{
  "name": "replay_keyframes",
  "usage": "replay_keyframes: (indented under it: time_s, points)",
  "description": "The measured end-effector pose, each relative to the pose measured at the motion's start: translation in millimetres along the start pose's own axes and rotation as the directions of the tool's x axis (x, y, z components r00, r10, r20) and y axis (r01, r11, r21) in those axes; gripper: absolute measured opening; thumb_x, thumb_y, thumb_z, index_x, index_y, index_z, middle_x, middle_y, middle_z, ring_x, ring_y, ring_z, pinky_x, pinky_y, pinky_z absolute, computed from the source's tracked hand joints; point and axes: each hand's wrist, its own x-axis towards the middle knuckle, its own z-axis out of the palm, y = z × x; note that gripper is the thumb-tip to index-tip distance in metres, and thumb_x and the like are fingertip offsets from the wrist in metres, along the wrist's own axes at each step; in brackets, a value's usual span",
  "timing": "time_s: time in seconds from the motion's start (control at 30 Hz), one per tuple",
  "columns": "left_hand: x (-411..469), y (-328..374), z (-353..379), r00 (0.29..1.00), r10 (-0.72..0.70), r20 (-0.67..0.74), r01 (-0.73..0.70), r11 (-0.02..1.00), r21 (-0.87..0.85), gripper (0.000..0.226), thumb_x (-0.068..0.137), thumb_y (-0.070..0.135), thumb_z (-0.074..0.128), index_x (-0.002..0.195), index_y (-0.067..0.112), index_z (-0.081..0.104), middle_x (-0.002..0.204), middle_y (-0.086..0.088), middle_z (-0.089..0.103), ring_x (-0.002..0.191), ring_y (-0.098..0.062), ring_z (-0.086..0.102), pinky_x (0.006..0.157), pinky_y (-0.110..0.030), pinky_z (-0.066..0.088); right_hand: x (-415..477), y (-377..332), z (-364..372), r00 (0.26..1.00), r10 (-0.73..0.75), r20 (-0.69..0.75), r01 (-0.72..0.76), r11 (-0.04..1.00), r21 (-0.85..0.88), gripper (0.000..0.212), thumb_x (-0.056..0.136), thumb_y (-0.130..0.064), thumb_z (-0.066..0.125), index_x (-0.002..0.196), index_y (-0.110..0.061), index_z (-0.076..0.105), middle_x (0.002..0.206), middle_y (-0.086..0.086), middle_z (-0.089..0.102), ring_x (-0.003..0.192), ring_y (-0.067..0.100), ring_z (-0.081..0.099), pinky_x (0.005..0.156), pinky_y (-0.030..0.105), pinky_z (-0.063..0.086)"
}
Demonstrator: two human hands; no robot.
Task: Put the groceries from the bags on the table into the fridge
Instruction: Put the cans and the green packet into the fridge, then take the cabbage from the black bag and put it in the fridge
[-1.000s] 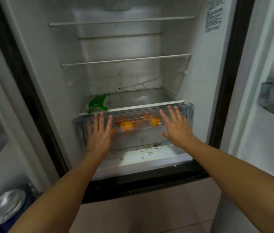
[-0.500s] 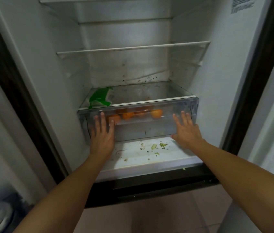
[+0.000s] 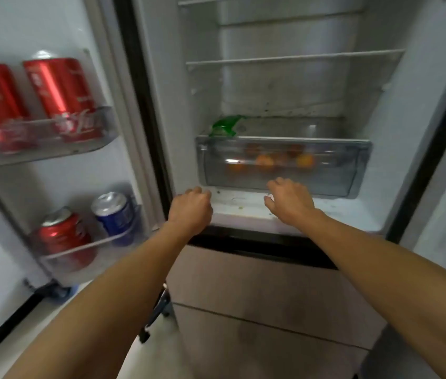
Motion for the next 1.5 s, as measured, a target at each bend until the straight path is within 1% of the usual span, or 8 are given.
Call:
replay_keyframes:
  time_s: [0.17,0.33,0.67,0.8,0.93,1.13,1.3,1.5]
  points:
    - [-127,-14,-27,0.989,-0.129,0.073,0.124,0.990,0.068,0.022,0.093,0.026,0.045,0.107,0.015,0.058,0.110,-0.009,0.063,0.097,-0.034,0.062,0.066,-0.037,0.038,-57,-83,-2,0.960,-0.281,0.007,0.278,0.954,0.113,0.035,0.097,-0.035,0.047,0.124,-0.016,0.059,0.120,0.007,0.061,0.102,0.027,0.058,0.079,0.038,0.048]
    - [-259,-51,-64,0.943,-0.307,0.125,0.289,0.947,0.141,0.023,0.092,0.026,0.047,0.106,0.015,0.060,0.109,-0.008,0.064,0.096,-0.033,0.062,0.068,-0.036,0.047,-109,-183,-16,0.846,-0.529,-0.063,0.530,0.825,0.197,0.031,0.096,-0.035,0.046,0.116,-0.015,0.059,0.116,0.007,0.064,0.101,0.030,0.062,0.076,0.037,0.046]
    - [-558,-140,-152,0.654,-0.744,0.133,0.682,0.657,0.321,0.021,0.095,0.027,0.041,0.097,0.014,0.057,0.092,-0.004,0.060,0.081,-0.026,0.061,0.064,-0.035,0.043,-241,-437,-66,0.478,-0.846,-0.238,0.867,0.410,0.283,0.028,0.095,-0.036,0.047,0.103,-0.017,0.065,0.100,0.001,0.067,0.090,0.025,0.064,0.064,0.032,0.044]
    - [-680,-169,-187,0.521,-0.842,0.143,0.782,0.538,0.316,0.020,0.094,0.031,0.045,0.095,0.017,0.060,0.089,0.001,0.062,0.081,-0.021,0.064,0.071,-0.036,0.053,-312,-547,-91,0.355,-0.896,-0.265,0.916,0.277,0.291,0.030,0.098,-0.038,0.041,0.108,-0.019,0.062,0.102,0.000,0.065,0.090,0.023,0.063,0.063,0.031,0.038]
    - [-789,-198,-230,0.389,-0.917,0.094,0.838,0.394,0.379,0.015,0.094,0.028,0.048,0.091,0.018,0.058,0.089,0.001,0.062,0.080,-0.019,0.060,0.065,-0.029,0.041,-386,-651,-122,0.265,-0.917,-0.299,0.929,0.161,0.332,0.033,0.098,-0.038,0.041,0.120,-0.020,0.059,0.111,-0.002,0.065,0.097,0.021,0.063,0.074,0.032,0.045]
    - [-920,-236,-273,0.157,-0.985,0.064,0.892,0.170,0.419,0.019,0.094,0.030,0.046,0.097,0.018,0.060,0.095,0.000,0.064,0.082,-0.020,0.062,0.073,-0.036,0.053,-477,-778,-165,0.092,-0.935,-0.342,0.935,-0.037,0.354,0.026,0.099,-0.038,0.042,0.105,-0.020,0.059,0.095,-0.004,0.062,0.079,0.016,0.060,0.067,0.028,0.046]
    - [-997,-274,-288,0.041,-0.998,0.046,0.918,0.056,0.393,0.022,0.095,0.029,0.046,0.106,0.017,0.061,0.104,-0.002,0.064,0.093,-0.023,0.062,0.079,-0.036,0.052,-525,-872,-185,-0.019,-0.932,-0.361,0.934,-0.146,0.327,0.026,0.100,-0.038,0.040,0.108,-0.021,0.058,0.097,-0.004,0.062,0.080,0.016,0.060,0.064,0.026,0.037]
    - [-1076,-345,-289,-0.040,-0.999,0.021,0.924,-0.029,0.380,0.022,0.095,0.028,0.045,0.107,0.017,0.060,0.109,-0.003,0.064,0.098,-0.023,0.061,0.077,-0.034,0.046,-566,-1003,-181,-0.089,-0.938,-0.335,0.910,-0.213,0.355,0.032,0.099,-0.040,0.041,0.120,-0.023,0.057,0.111,-0.002,0.062,0.095,0.023,0.063,0.075,0.035,0.049]
